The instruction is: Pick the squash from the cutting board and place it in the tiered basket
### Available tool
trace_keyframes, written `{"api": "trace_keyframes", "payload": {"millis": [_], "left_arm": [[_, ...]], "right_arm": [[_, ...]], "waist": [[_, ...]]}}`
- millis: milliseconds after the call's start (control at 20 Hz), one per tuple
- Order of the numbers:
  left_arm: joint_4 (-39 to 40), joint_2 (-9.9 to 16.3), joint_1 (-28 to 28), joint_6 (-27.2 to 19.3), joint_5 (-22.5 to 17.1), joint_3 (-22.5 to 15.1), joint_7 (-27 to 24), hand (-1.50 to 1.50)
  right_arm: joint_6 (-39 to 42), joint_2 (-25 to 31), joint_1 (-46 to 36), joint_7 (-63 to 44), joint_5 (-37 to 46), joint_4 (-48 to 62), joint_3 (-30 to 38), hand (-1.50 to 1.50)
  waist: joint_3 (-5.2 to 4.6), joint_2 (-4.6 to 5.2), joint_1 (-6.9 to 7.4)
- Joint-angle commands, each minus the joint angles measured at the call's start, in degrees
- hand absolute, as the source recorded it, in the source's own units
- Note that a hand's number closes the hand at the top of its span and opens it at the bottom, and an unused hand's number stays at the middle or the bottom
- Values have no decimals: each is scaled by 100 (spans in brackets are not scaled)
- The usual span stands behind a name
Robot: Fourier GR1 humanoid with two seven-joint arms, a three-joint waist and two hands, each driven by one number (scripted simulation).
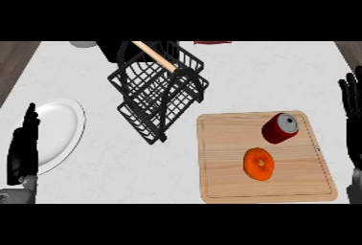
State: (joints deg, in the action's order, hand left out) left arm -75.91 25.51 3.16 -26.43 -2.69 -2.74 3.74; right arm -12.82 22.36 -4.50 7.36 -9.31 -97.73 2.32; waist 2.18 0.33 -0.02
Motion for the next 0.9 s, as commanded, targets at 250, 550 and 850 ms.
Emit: {"api": "trace_keyframes", "payload": {"millis": [250,550,850], "left_arm": [[-734,-343,400,1596,-919,-550,-27,0],[-1014,-376,276,1889,-1312,-512,434,0],[-1098,-289,13,2039,-1380,-342,421,0]], "right_arm": [[1028,-768,-205,482,188,-862,-2129,150],[-1888,-1675,1126,-194,2011,-96,-1826,-150],[-1828,-690,1614,-805,3722,-896,-2321,-150]], "waist": [[-232,-93,174],[-222,-56,-25],[-231,-60,-43]]}}
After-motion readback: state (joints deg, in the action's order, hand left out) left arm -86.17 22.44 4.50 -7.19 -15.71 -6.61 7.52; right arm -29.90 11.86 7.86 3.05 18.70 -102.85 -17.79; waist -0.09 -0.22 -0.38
